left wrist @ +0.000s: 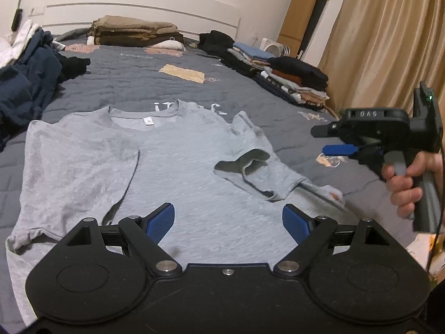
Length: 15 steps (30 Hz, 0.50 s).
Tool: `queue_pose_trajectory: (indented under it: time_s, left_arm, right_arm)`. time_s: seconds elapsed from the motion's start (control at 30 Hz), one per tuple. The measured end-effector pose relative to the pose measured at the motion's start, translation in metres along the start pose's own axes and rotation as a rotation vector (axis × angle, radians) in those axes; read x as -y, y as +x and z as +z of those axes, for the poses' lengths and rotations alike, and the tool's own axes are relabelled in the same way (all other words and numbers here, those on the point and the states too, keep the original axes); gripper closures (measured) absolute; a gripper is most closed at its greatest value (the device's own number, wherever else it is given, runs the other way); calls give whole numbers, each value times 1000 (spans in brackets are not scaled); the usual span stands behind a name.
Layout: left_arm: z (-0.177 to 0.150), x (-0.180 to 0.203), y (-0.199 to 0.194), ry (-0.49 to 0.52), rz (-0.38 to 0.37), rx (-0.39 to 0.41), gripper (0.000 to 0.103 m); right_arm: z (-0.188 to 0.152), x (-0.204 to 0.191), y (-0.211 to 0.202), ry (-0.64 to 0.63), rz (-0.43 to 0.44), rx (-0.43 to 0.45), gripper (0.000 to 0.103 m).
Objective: Fold clothes
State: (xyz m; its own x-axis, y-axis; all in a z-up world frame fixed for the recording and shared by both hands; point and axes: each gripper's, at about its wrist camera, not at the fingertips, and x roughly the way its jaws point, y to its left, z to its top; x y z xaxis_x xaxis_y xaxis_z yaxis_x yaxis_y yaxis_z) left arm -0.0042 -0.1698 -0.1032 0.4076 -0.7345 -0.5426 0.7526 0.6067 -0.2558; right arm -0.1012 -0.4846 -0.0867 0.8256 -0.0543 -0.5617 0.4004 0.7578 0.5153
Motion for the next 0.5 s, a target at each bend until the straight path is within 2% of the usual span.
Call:
queue_pose_trajectory:
  time_s: [0.27, 0.5]
  left_arm:
    - [-6, 17, 2, 72, 55, 30, 19]
    - [0, 41, 22, 130, 97, 31, 20]
  right_arm:
    - [9, 17, 3, 93, 26, 15, 52]
    - [15, 32, 5, 164, 47, 22, 52]
